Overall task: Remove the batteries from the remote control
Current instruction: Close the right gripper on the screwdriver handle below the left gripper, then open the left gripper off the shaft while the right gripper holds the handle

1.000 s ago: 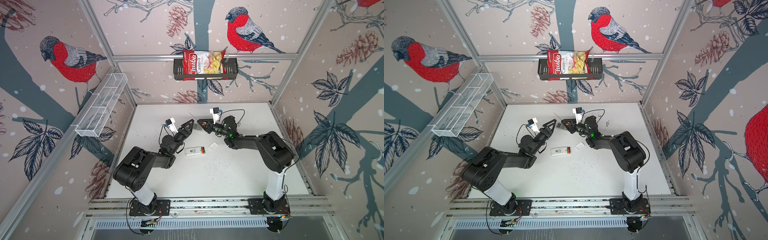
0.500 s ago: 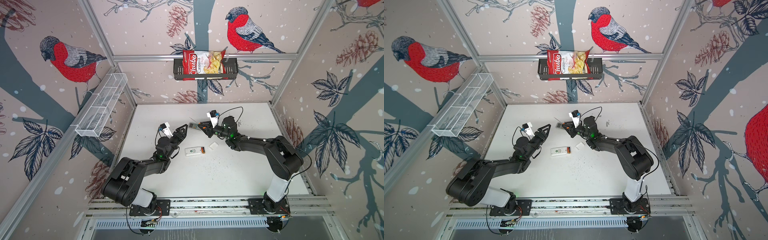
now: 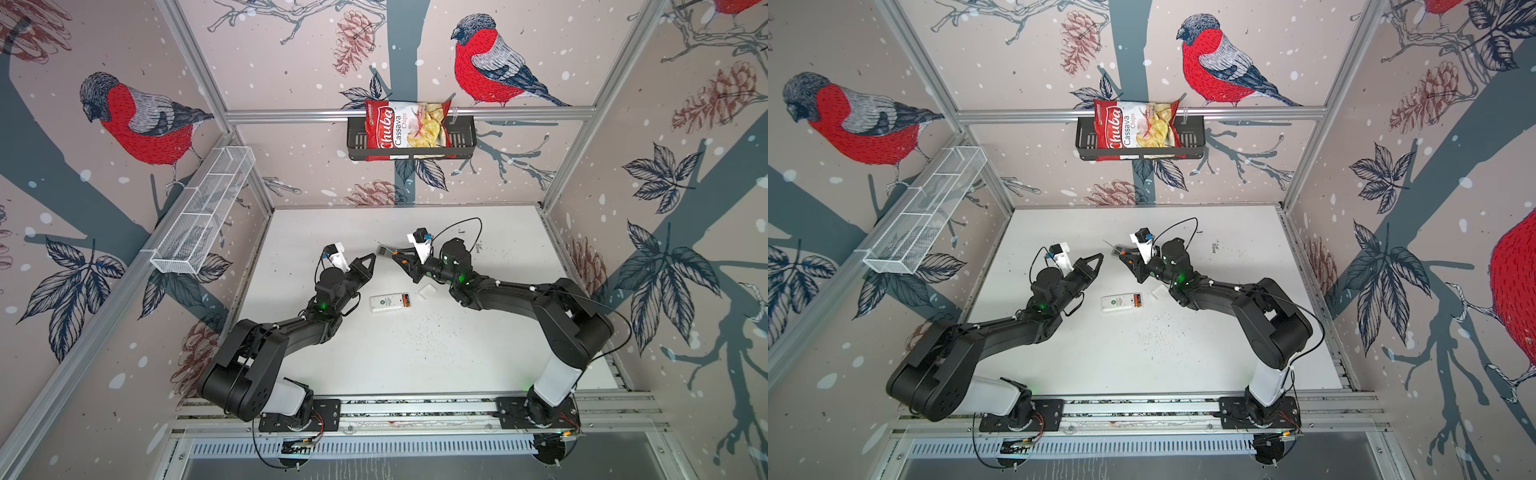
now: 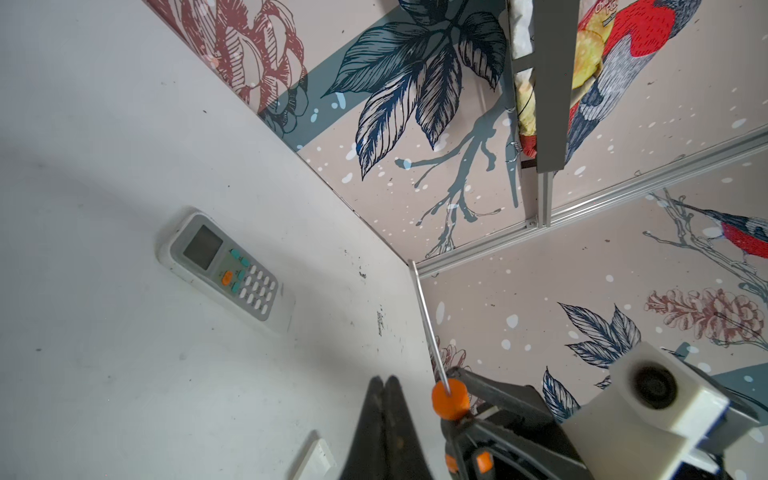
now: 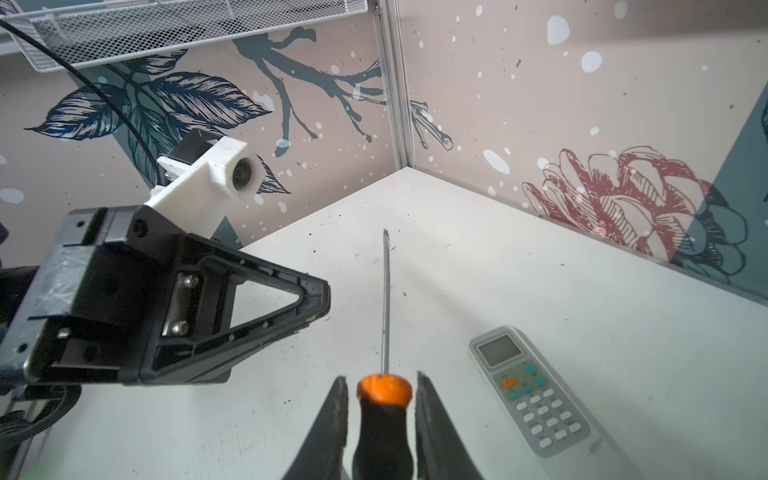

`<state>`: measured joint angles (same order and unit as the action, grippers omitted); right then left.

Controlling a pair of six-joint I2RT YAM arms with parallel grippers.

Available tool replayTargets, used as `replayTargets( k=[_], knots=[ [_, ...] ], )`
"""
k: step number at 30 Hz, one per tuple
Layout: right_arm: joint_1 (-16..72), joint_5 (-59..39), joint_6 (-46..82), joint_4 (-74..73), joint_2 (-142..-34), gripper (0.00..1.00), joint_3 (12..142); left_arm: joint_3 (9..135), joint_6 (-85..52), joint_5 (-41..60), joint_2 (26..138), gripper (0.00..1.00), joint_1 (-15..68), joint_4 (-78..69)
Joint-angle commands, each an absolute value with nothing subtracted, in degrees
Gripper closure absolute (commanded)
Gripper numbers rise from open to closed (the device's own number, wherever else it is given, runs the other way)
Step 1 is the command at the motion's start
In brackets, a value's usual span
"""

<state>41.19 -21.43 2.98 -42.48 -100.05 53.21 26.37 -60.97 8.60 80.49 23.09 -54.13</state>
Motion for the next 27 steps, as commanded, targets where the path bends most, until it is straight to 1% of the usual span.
replayTargets(
  k=[1, 6, 9, 15, 16, 17, 19, 21, 22, 23, 27],
  knots=[
    [41.68, -17.45, 0.05, -44.45, -98.85, 1.00, 52.70, 25.34, -58.66, 6.33, 78.28, 1.00, 23.13, -50.92],
    [43.47, -13.92, -4.54, -43.33, -97.73, 1.00, 51.95, 24.82, -57.74, 5.74, 76.44, 1.00, 23.13, -48.85],
    [44.44, -11.51, -6.99, -42.45, -97.39, 1.00, 52.12, 24.42, -58.35, 6.32, 76.70, 1.00, 23.17, -50.18],
    [44.75, -10.77, -7.72, -41.98, -96.68, 1.00, 51.95, 25.52, -58.27, 6.94, 77.95, 1.00, 24.07, -51.50],
    [44.74, -10.85, -7.74, -42.01, -96.67, 1.00, 52.01, 25.89, -58.25, 6.94, 78.12, 0.98, 24.46, -51.74],
    [44.82, -10.68, -7.94, -41.93, -96.68, 1.00, 52.01, 26.29, -58.19, 6.89, 78.21, 0.90, 24.73, -51.85],
    [45.15, -10.25, -8.41, -41.90, -96.82, 1.00, 51.81, 27.44, -58.18, 6.93, 78.53, 0.67, 25.54, -51.86],
    [45.34, -9.71, -8.70, -41.99, -96.94, 1.00, 51.61, 28.95, -58.00, 6.69, 78.82, 0.51, 26.22, -51.30],
    [45.52, -9.63, -8.79, -42.00, -97.03, 1.00, 51.59, 29.65, -58.16, 6.44, 79.08, 0.47, 26.53, -50.99],
    [45.64, -9.43, -8.85, -42.08, -97.19, 1.00, 51.59, 30.33, -58.26, 6.34, 79.27, 0.46, 26.78, -50.89],
    [46.18, -8.96, -9.33, -42.36, -97.25, 1.00, 51.28, 32.73, -59.20, 6.85, 81.47, 0.48, 27.33, -50.71]
  ],
)
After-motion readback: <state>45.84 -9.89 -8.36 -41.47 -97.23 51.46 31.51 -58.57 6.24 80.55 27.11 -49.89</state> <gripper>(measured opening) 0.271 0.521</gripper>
